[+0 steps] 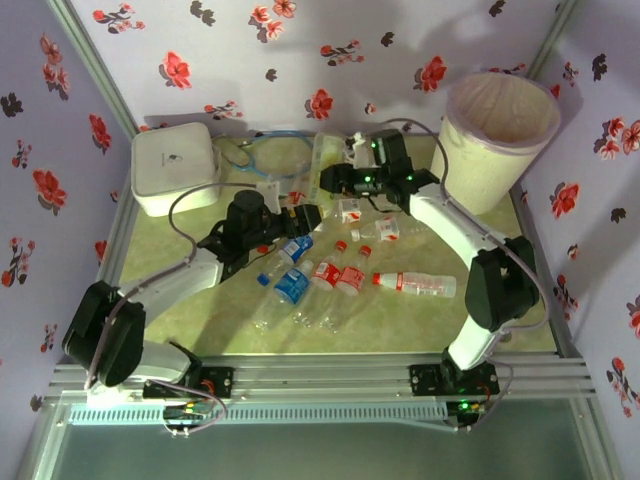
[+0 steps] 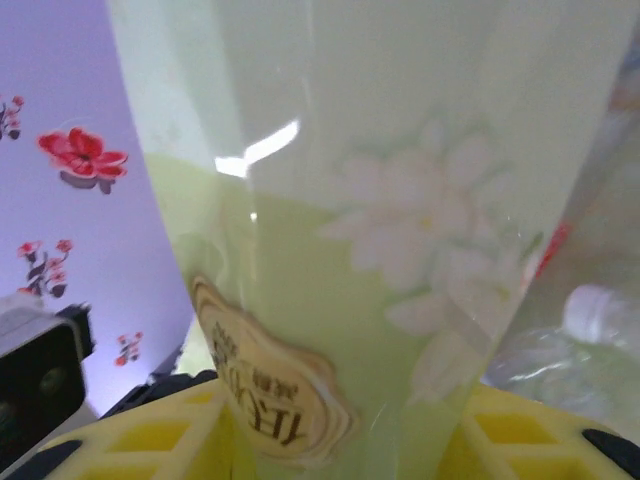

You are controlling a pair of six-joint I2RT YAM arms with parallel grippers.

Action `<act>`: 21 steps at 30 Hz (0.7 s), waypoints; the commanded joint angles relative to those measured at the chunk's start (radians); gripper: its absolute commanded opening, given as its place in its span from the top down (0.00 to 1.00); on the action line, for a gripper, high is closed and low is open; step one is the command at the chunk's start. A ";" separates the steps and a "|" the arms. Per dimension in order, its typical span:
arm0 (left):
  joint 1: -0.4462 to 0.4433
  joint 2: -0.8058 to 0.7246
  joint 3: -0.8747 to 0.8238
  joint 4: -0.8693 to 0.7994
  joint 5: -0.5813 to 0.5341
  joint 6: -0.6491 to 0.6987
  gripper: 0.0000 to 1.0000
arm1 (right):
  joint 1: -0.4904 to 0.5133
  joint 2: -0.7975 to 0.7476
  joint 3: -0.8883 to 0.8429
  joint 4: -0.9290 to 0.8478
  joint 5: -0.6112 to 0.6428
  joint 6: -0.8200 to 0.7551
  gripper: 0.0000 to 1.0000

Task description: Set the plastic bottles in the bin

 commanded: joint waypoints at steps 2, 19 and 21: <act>0.006 -0.107 -0.026 -0.094 -0.069 0.047 0.19 | -0.080 -0.087 0.136 -0.128 0.214 -0.140 0.55; 0.071 -0.275 -0.135 -0.274 -0.210 0.027 0.17 | -0.379 0.060 0.716 -0.396 1.007 -0.469 0.53; 0.078 -0.287 -0.146 -0.303 -0.231 0.014 0.16 | -0.401 0.123 0.820 -0.468 1.009 -0.474 0.51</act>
